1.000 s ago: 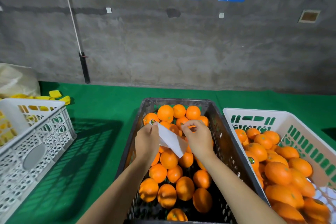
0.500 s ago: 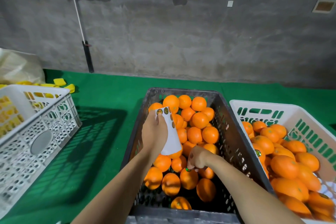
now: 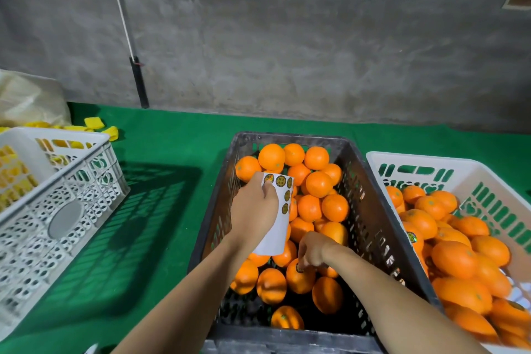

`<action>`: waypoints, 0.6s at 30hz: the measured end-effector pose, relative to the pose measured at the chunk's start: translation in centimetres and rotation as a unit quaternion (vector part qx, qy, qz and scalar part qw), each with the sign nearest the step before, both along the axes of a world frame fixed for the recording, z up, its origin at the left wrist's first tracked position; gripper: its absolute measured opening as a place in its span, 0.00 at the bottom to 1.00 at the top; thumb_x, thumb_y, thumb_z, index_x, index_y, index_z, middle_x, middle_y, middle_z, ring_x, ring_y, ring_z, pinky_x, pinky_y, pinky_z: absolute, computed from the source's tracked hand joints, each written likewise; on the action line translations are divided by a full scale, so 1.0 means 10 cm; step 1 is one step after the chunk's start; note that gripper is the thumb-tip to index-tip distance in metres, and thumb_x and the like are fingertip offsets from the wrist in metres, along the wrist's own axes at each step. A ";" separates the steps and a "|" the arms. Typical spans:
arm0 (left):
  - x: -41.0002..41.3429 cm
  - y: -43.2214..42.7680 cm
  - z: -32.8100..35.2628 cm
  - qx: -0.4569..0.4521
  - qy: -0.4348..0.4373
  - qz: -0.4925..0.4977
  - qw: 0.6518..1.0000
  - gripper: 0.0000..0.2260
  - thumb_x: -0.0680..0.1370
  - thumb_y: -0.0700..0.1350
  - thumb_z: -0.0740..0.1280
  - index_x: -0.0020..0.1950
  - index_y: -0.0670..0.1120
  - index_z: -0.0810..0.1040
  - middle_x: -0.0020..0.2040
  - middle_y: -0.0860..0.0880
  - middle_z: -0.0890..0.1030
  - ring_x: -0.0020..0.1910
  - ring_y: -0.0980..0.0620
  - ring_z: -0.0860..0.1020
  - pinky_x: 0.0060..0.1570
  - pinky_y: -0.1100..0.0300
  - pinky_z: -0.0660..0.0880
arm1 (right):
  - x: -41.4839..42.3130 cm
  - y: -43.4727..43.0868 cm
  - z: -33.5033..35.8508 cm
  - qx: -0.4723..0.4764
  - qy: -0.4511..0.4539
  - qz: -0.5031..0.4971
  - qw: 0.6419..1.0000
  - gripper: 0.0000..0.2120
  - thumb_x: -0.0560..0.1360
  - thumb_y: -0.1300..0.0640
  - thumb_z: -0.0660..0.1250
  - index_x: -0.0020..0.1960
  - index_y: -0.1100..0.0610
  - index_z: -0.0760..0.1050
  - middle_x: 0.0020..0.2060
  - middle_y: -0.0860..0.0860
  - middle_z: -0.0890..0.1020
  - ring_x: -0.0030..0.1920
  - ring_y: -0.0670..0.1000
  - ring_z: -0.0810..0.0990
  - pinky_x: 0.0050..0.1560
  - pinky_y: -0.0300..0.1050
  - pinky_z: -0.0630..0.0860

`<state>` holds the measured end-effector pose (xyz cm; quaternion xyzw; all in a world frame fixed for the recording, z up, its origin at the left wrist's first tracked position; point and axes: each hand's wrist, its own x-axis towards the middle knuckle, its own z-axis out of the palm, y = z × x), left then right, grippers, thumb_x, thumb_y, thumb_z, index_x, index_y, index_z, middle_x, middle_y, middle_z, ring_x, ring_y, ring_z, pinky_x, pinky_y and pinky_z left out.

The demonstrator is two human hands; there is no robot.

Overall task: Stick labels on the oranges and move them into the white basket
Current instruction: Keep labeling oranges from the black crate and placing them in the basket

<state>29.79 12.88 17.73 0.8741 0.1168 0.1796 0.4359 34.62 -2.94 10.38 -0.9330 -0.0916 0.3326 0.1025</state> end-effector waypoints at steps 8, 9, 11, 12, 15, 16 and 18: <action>-0.02 0.00 0.00 0.034 0.007 -0.003 0.999 0.13 0.83 0.49 0.55 0.38 0.53 0.62 0.33 0.54 0.69 0.31 0.55 0.70 0.29 0.58 0.61 | -0.01 -0.04 -0.02 -0.021 0.018 -0.028 0.999 0.23 0.77 0.51 0.72 0.68 0.58 0.70 0.36 0.52 0.82 0.33 0.51 0.81 0.40 0.42 0.79; -0.03 0.01 0.01 0.037 0.008 -0.003 0.999 0.13 0.83 0.49 0.55 0.39 0.53 0.62 0.33 0.54 0.69 0.32 0.55 0.70 0.29 0.59 0.61 | -0.01 -0.06 -0.01 -0.022 0.033 -0.030 0.999 0.22 0.78 0.50 0.71 0.67 0.59 0.72 0.36 0.52 0.82 0.32 0.50 0.80 0.37 0.41 0.78; -0.03 0.01 0.01 0.045 0.012 -0.007 0.999 0.10 0.83 0.49 0.55 0.42 0.53 0.64 0.34 0.54 0.71 0.34 0.55 0.73 0.29 0.59 0.63 | 0.01 -0.09 0.02 -0.015 0.049 -0.041 0.998 0.15 0.80 0.54 0.68 0.64 0.59 0.76 0.40 0.54 0.82 0.31 0.49 0.79 0.28 0.36 0.73; -0.03 0.02 0.01 0.048 0.015 -0.009 0.999 0.08 0.84 0.49 0.55 0.44 0.53 0.66 0.35 0.54 0.72 0.36 0.54 0.74 0.30 0.59 0.64 | 0.02 -0.11 0.03 -0.011 0.048 -0.050 0.998 0.11 0.81 0.58 0.66 0.62 0.59 0.78 0.42 0.55 0.82 0.30 0.49 0.78 0.25 0.34 0.70; -0.03 0.02 0.02 0.058 0.018 -0.012 0.998 0.06 0.84 0.49 0.55 0.48 0.52 0.67 0.36 0.54 0.72 0.37 0.52 0.75 0.30 0.59 0.64 | 0.03 -0.13 0.02 -0.009 0.026 -0.063 0.998 0.08 0.82 0.60 0.62 0.55 0.59 0.79 0.38 0.55 0.78 0.30 0.51 0.74 0.26 0.37 0.68; -0.04 0.02 0.03 0.060 0.017 -0.014 0.998 0.06 0.84 0.49 0.55 0.48 0.52 0.67 0.36 0.54 0.72 0.37 0.52 0.75 0.30 0.59 0.64 | 0.02 -0.11 0.03 0.002 0.024 -0.062 0.998 0.07 0.82 0.56 0.63 0.53 0.58 0.78 0.36 0.55 0.76 0.31 0.52 0.74 0.28 0.40 0.69; -0.04 0.01 0.04 0.060 0.017 -0.018 0.998 0.06 0.84 0.49 0.55 0.48 0.52 0.67 0.38 0.54 0.74 0.40 0.51 0.77 0.31 0.58 0.66 | 0.00 -0.08 0.02 0.019 0.040 -0.052 0.998 0.10 0.81 0.50 0.65 0.49 0.57 0.75 0.34 0.56 0.74 0.32 0.53 0.72 0.31 0.44 0.69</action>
